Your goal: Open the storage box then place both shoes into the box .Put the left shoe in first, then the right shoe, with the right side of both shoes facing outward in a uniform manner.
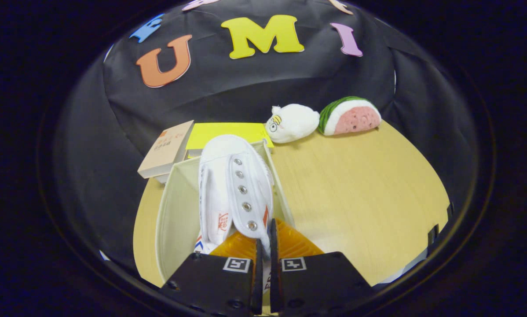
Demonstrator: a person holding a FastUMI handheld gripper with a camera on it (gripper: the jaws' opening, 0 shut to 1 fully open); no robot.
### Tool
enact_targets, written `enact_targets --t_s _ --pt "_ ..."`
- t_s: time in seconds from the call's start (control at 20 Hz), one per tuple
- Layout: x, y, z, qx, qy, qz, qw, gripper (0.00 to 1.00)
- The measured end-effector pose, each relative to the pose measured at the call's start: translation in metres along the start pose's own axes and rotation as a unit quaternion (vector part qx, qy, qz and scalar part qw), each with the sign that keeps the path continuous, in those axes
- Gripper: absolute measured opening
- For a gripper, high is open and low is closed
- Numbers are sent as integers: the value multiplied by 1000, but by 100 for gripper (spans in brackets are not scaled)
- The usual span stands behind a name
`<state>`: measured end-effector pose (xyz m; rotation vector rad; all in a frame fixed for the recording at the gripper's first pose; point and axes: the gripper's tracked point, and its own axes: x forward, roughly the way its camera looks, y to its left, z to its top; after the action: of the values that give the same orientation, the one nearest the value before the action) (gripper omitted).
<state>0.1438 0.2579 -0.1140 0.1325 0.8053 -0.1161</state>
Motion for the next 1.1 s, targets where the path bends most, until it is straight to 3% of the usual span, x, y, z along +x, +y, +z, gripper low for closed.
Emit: enact_targets --t_s 0.05,0.1,0.2,0.35,0.45,0.55,0.7,0.8,1.1 --pt "2 3 -2 0 4 12 1000 14" --pt "4 6 -4 -7 11 22 1000 23" --pt "4 2 2 -25 -12 17 999 34" --pt "-20 -4 28 -61 -96 0 994 33" --pt "-41 -5 44 -84 -152 -12 985 58" --pt "-66 -16 60 -111 -212 -45 970 69" --pt "-108 -31 85 -131 -318 -84 935 81" --pt "-131 -44 94 -141 -368 -99 914 100" --pt "-167 -75 81 -87 -423 -45 901 100"
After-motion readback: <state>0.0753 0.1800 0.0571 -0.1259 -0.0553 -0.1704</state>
